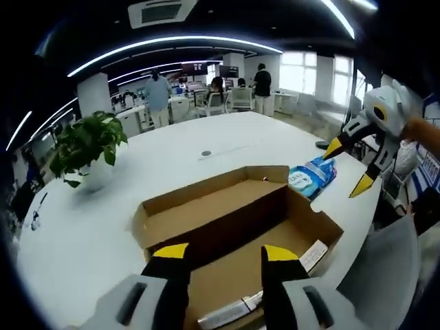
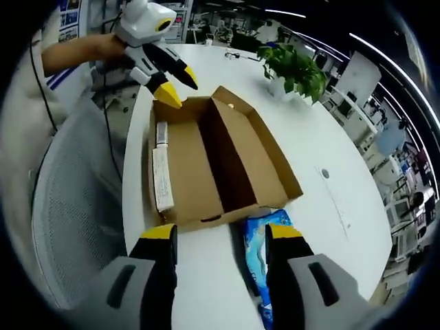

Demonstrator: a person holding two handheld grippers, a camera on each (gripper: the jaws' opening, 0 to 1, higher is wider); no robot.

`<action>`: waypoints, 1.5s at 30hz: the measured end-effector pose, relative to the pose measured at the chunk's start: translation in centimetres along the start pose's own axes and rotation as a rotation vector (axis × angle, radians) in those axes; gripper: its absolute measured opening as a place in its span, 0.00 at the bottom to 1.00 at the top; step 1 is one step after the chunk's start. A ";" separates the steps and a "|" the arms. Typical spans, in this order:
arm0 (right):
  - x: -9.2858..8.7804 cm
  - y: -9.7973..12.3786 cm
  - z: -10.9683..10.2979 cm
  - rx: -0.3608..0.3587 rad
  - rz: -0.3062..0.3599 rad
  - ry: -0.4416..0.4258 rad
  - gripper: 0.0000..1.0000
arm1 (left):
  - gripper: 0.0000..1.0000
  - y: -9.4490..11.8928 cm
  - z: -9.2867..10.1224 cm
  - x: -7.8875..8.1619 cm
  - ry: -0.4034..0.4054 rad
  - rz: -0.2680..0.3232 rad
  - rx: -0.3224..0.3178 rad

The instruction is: Operate the shoe box by opening the lid, removing the specified soft item, and placing it in the target area until the item is outside and the box remains undamaged.

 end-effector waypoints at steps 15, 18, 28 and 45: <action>1.2 -4.9 -1.0 0.113 -0.024 0.076 0.43 | 0.37 1.2 -4.9 -5.3 0.113 -0.066 0.118; 1.2 -5.7 -1.4 0.146 -0.036 0.092 0.44 | 0.35 1.1 -5.4 -6.3 0.122 -0.088 0.136; 0.8 -8.0 -3.0 0.278 -0.071 0.130 0.43 | 0.26 1.2 -6.0 -8.8 0.204 -0.150 0.162; 1.4 -10.6 -4.7 0.419 -0.077 0.138 0.40 | 0.08 1.0 -5.6 -10.8 0.314 -0.207 0.119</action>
Point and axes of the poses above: the point that each gripper's makers call its tool centre point, and the gripper's own axes: y roughly backward along the fingers, z roughly to its right, x roughly out of its top, the point moved 2 cm from there along y, roughly backward along the fingers, and after that the axes turned 4 degrees about x, right-handed, at the moved point
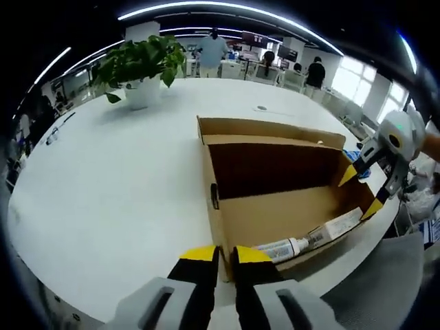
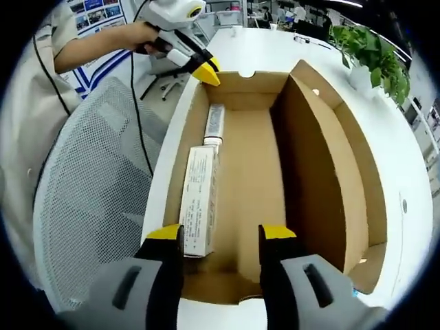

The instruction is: Operate the shoe box by opening the lid, removing the specified soft item, and placing it in the target area until the item is outside and the box remains undamaged.

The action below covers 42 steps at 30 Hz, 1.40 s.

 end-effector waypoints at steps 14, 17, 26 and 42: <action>0.6 -0.5 -0.9 0.018 0.023 0.023 0.32 | 0.08 -0.2 0.0 -0.1 -0.009 -0.009 -0.001; 0.9 -1.1 -0.9 0.013 0.032 0.016 0.28 | 0.08 -0.1 0.1 -0.1 -0.008 -0.010 0.000; 1.3 -2.3 -1.6 0.010 0.031 0.061 0.17 | 0.08 -0.2 0.0 0.0 -0.006 -0.022 0.009; 1.9 -1.1 -1.8 -0.023 0.043 0.105 0.15 | 0.07 -0.2 0.0 0.0 -0.006 -0.028 0.017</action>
Point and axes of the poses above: the point that each gripper's makers call its tool centre point, and the gripper's own axes: y roughly backward along the fingers, z roughly to its right, x roughly out of its top, the point moved 2 cm from there along y, roughly backward along the fingers, and after that the axes turned 4 degrees about x, right-handed, at the moved point
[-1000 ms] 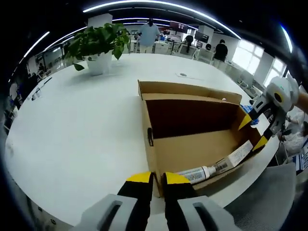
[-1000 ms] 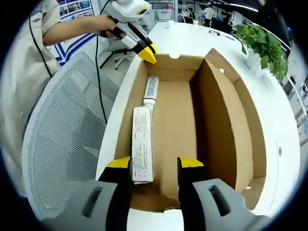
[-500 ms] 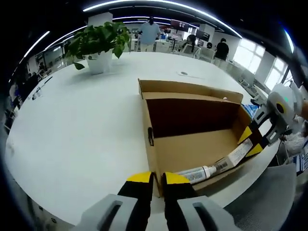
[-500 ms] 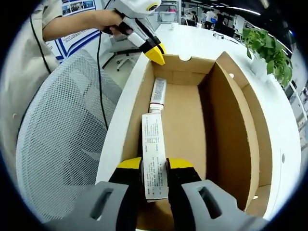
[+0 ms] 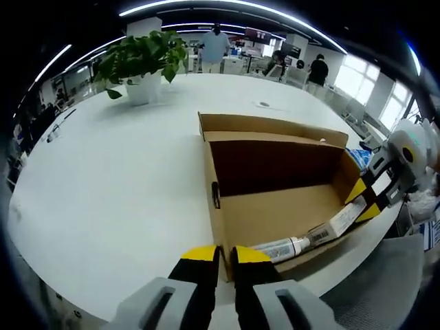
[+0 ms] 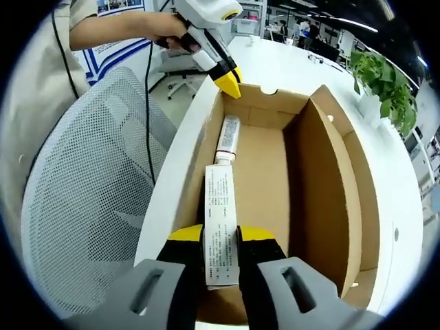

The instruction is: Operate the shoe box by opening the lid, removing the specified soft item, and placing it in the target area until the item is outside and the box remains undamaged.

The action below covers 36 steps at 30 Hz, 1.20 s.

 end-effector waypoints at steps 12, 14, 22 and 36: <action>1.7 2.6 0.6 -0.061 0.038 0.022 0.15 | 0.07 -0.1 0.0 -0.1 0.003 -0.004 0.005; 2.0 3.2 0.6 -0.064 0.044 0.010 0.15 | 0.07 0.0 0.0 -0.1 0.008 -0.003 0.005; 4.0 6.0 0.7 -0.073 0.078 0.030 0.15 | 0.07 -0.2 -0.1 -0.1 0.017 -0.011 0.004; 5.2 9.9 1.3 -0.098 0.081 0.101 0.15 | 0.07 0.4 0.5 -0.2 0.024 -0.017 0.008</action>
Point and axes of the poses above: the point that each gripper's makers call its tool centre point, and the gripper's own axes: y roughly backward along the fingers, z roughly to its right, x roughly out of its top, the point moved 2 cm from there along y, roughly backward along the fingers, and after that the axes turned 4 degrees about x, right-handed, at the moved point
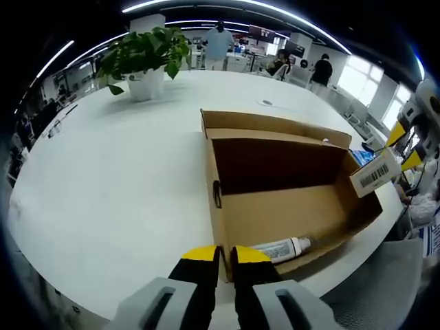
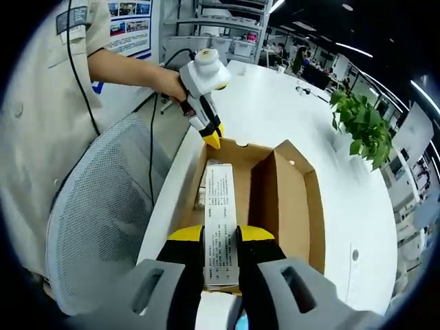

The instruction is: Operate the shoe box by opening the lid, removing the specified soft item, and placing it in the target area until the item is outside and the box remains undamaged.

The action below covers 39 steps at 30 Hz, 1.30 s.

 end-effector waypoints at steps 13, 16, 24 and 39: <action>-1.4 3.9 0.8 -0.038 -0.016 0.011 0.15 | 0.07 0.1 0.1 -0.1 -0.014 -0.016 0.010; -2.0 4.6 1.0 -0.046 -0.023 0.006 0.15 | 0.07 0.2 0.2 -0.1 -0.014 -0.020 0.011; -3.4 6.0 1.5 -0.063 -0.044 -0.002 0.15 | 0.07 0.0 0.1 0.0 -0.008 -0.023 0.010; -6.9 8.4 3.1 -0.095 -0.098 -0.014 0.15 | 0.08 -0.2 0.0 0.0 -0.005 -0.035 0.010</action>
Point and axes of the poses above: the point that each gripper's makers call its tool centre point, and the gripper's own axes: y roughly backward along the fingers, z roughly to its right, x roughly out of its top, the point moved 2 cm from there along y, roughly backward along the fingers, and after that the axes turned 4 degrees about x, right-handed, at the moved point
